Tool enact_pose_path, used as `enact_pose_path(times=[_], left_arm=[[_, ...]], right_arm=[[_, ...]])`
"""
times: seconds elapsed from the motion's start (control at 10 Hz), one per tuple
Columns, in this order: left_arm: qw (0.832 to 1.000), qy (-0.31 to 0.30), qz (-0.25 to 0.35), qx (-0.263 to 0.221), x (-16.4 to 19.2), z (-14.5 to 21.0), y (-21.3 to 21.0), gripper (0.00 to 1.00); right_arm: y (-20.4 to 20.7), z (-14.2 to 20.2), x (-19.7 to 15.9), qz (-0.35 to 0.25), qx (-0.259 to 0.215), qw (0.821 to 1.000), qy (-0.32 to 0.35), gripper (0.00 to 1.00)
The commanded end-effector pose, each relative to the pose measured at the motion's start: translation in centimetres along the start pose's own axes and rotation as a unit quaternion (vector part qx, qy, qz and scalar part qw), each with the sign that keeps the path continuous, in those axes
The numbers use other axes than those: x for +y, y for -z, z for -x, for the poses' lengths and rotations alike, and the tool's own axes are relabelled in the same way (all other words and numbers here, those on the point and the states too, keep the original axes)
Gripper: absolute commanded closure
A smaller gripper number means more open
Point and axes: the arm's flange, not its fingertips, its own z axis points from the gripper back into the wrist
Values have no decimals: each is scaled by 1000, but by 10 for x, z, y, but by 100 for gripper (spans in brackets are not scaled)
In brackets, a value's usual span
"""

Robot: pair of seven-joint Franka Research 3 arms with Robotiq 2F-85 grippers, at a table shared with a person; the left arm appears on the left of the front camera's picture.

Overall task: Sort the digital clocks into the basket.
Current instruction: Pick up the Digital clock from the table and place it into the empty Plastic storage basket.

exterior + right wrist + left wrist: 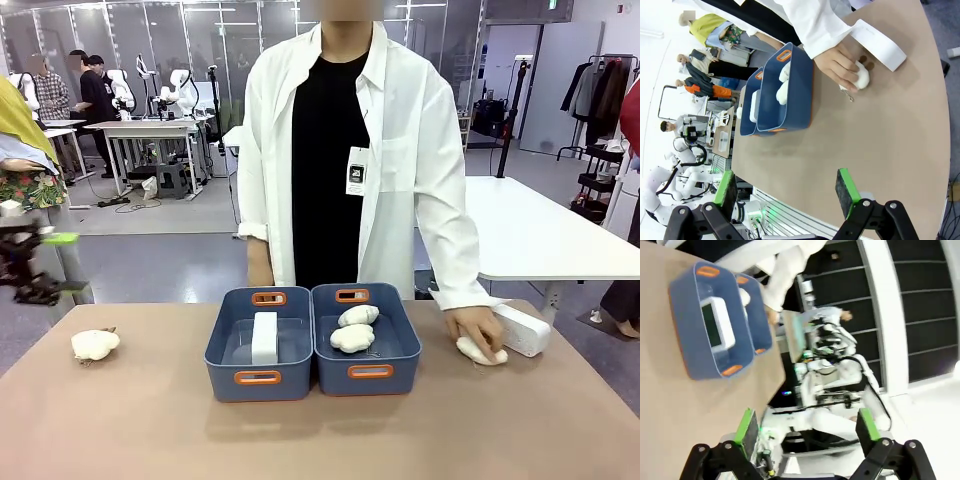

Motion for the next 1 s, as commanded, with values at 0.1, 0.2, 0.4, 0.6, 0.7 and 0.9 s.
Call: enact_pose_path(times=[0.1,0.2,0.4,0.6,0.7,0.9], left_arm=[[997,-46,19,-57,30,29,-57,0],[995,-68,16,-64,34,39,-65,0],[992,-72,11,-99,29,40,-77,0],[994,-68,13,-80,42,42,-81,0],[994,-68,13,-80,42,42,-81,0],[994,-68,13,-80,42,42,-81,0]], right_arm=[[-1,1,2,-4,0,1000,-3,0],[-1,1,2,-4,0,1000,-3,0],[-1,1,2,-4,0,1000,-3,0],[-1,1,2,-4,0,1000,-3,0],[-1,1,2,-4,0,1000,-3,0],[-1,1,2,-4,0,1000,-3,0]])
